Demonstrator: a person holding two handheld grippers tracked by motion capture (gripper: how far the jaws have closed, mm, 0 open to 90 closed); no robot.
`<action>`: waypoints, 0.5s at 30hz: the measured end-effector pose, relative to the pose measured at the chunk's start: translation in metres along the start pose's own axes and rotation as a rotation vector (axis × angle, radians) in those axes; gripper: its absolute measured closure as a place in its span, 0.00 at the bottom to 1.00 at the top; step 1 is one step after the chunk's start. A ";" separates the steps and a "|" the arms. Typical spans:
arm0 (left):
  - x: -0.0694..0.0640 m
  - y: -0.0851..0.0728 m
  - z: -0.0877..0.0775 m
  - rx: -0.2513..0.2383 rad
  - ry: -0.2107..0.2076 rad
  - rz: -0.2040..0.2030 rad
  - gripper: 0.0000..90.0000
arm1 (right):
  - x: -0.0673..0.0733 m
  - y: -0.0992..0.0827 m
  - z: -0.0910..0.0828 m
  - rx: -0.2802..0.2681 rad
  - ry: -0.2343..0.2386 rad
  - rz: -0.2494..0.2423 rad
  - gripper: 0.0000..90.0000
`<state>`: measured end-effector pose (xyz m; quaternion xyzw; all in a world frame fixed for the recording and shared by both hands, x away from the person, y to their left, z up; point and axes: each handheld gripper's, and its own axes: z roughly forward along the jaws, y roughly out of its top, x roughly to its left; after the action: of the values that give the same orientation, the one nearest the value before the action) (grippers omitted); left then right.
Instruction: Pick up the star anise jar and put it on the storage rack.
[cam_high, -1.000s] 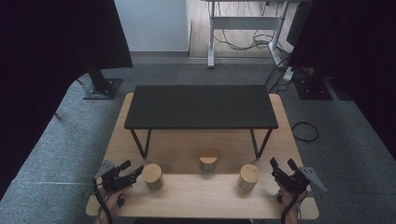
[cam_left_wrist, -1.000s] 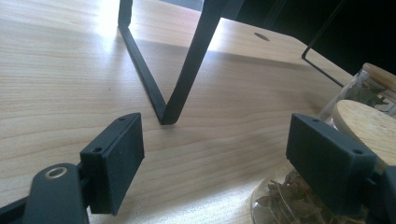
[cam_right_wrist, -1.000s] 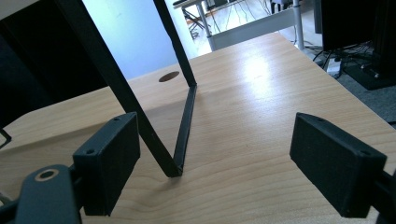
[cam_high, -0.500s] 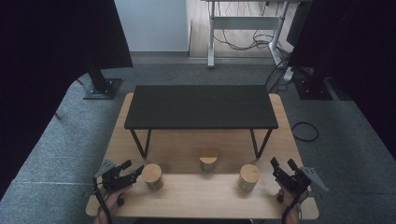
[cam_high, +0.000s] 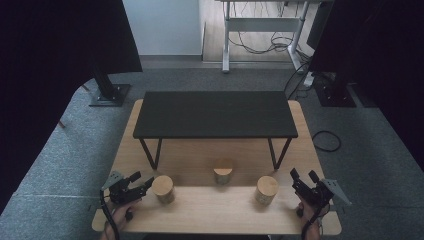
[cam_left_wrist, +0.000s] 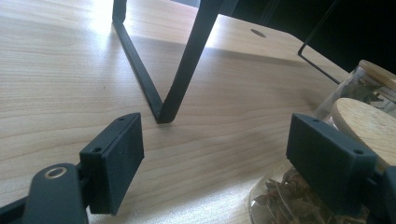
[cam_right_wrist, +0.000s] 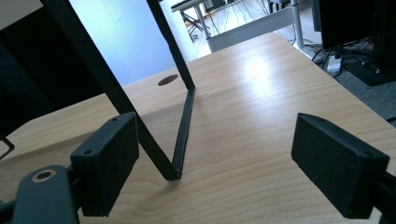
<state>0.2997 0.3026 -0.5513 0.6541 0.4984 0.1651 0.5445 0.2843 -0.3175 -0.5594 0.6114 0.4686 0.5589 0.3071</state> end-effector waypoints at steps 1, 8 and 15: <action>0.000 0.000 0.000 0.000 0.001 0.000 0.20 | 0.000 0.000 0.000 0.000 0.000 0.001 0.16; -0.001 0.000 0.000 -0.001 0.002 0.002 0.20 | 0.000 0.000 0.000 -0.002 -0.006 0.000 0.15; 0.000 -0.001 -0.001 -0.008 0.000 -0.001 0.20 | 0.000 0.000 0.000 -0.002 -0.009 -0.001 0.15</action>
<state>0.2984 0.3028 -0.5513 0.6518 0.4981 0.1666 0.5471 0.2843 -0.3171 -0.5593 0.6133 0.4669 0.5564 0.3102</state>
